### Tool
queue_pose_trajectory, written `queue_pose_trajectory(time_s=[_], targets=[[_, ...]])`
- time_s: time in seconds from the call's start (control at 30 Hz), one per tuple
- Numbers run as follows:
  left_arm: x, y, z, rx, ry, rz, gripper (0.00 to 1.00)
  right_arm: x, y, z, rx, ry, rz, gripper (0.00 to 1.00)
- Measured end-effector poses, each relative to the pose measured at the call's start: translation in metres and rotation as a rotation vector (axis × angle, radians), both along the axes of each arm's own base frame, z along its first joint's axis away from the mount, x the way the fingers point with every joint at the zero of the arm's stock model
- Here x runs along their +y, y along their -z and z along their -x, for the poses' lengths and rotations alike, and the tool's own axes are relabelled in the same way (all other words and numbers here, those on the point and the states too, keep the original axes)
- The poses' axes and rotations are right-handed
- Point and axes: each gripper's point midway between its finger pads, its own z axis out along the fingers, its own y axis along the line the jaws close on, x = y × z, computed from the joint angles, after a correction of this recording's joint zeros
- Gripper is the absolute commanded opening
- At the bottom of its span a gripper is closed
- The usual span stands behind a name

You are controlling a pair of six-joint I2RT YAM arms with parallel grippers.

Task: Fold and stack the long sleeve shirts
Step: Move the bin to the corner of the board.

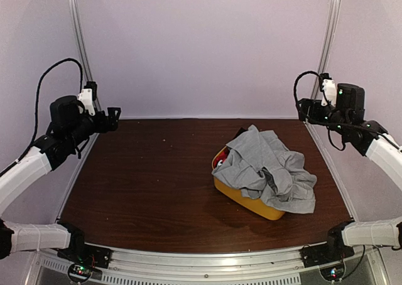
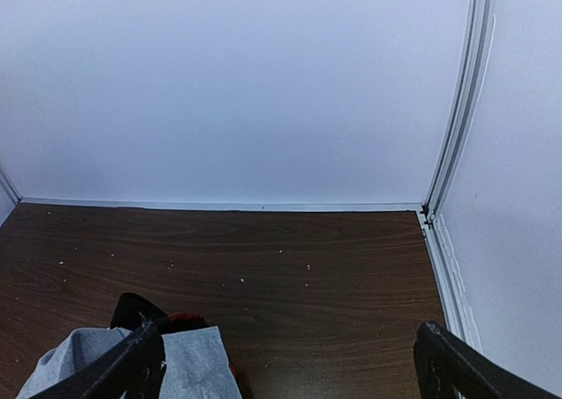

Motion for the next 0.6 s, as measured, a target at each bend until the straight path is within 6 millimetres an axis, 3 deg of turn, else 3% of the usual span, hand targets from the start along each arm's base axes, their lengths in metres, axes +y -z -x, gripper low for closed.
queue_pose_trajectory(time_s=[0.6], targets=[[0.000,0.000,0.001,-0.014,0.006,0.001,0.98,-0.002,0.015,0.001,0.058,0.009,0.018,1.00]])
